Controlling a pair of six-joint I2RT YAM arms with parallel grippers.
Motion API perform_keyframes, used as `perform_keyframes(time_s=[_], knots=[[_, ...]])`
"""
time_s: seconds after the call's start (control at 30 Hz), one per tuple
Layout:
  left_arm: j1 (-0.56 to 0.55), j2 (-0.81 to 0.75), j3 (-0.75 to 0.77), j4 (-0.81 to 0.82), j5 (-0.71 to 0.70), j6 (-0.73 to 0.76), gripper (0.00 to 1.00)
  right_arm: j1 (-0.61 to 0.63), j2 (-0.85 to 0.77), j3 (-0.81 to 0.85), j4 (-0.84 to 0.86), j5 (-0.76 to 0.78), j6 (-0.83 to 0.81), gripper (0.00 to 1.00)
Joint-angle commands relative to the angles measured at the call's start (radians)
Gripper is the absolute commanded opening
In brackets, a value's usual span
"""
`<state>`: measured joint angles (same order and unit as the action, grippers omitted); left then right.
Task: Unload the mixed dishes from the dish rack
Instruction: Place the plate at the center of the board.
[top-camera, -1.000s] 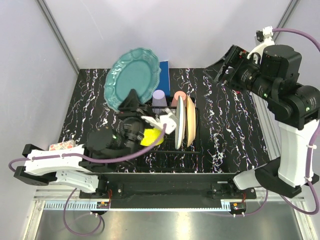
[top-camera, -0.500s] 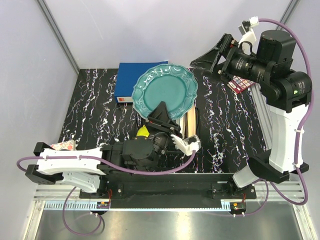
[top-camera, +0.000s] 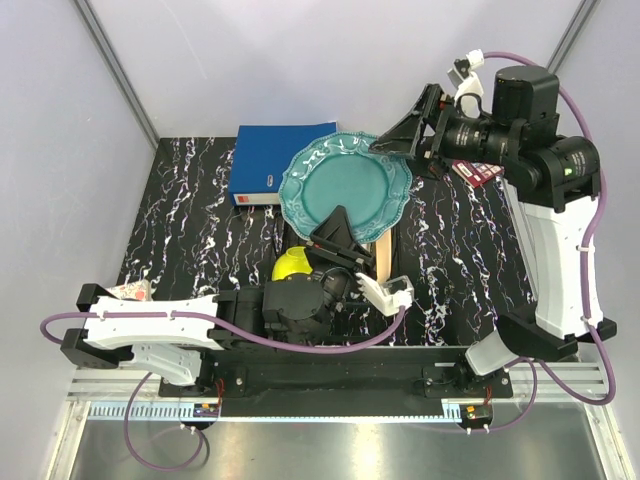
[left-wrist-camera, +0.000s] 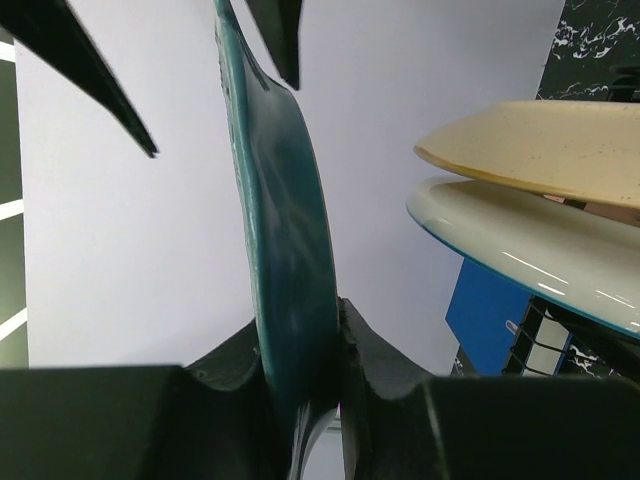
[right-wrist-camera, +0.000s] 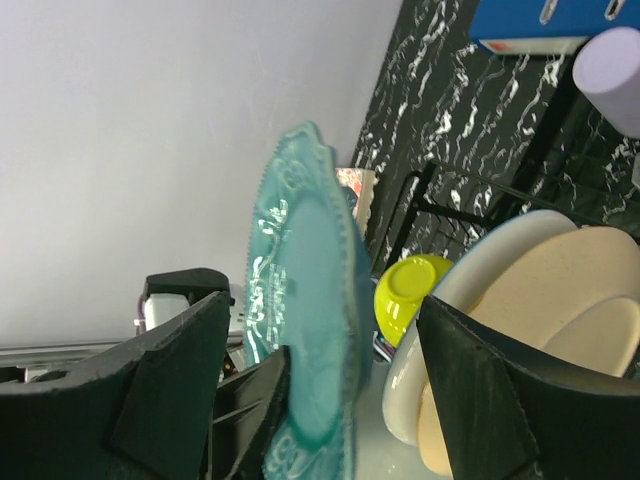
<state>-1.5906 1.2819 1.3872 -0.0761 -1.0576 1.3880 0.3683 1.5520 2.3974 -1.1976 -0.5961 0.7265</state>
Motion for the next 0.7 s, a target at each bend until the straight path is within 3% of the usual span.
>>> perform_keyframes(time_s=[0.0,0.27,0.5,0.57,0.67], knots=[[0.001,-0.019,0.101,0.145,0.015,0.059,0.00,0.003,-0.052,-0.052,-0.008,-0.027,-0.041,0.83],[-0.009,-0.007,0.111,0.156,0.038,0.068,0.00,0.014,-0.089,-0.153,-0.005,-0.054,-0.052,0.67],[-0.016,-0.012,0.073,0.171,0.085,0.069,0.00,0.015,-0.090,-0.169,0.036,-0.088,-0.047,0.59],[-0.016,-0.010,0.069,0.177,0.093,0.071,0.00,0.014,-0.083,-0.161,0.043,-0.093,-0.047,0.50],[-0.016,-0.012,0.056,0.185,0.105,0.071,0.00,0.015,-0.079,-0.164,0.046,-0.096,-0.047,0.25]])
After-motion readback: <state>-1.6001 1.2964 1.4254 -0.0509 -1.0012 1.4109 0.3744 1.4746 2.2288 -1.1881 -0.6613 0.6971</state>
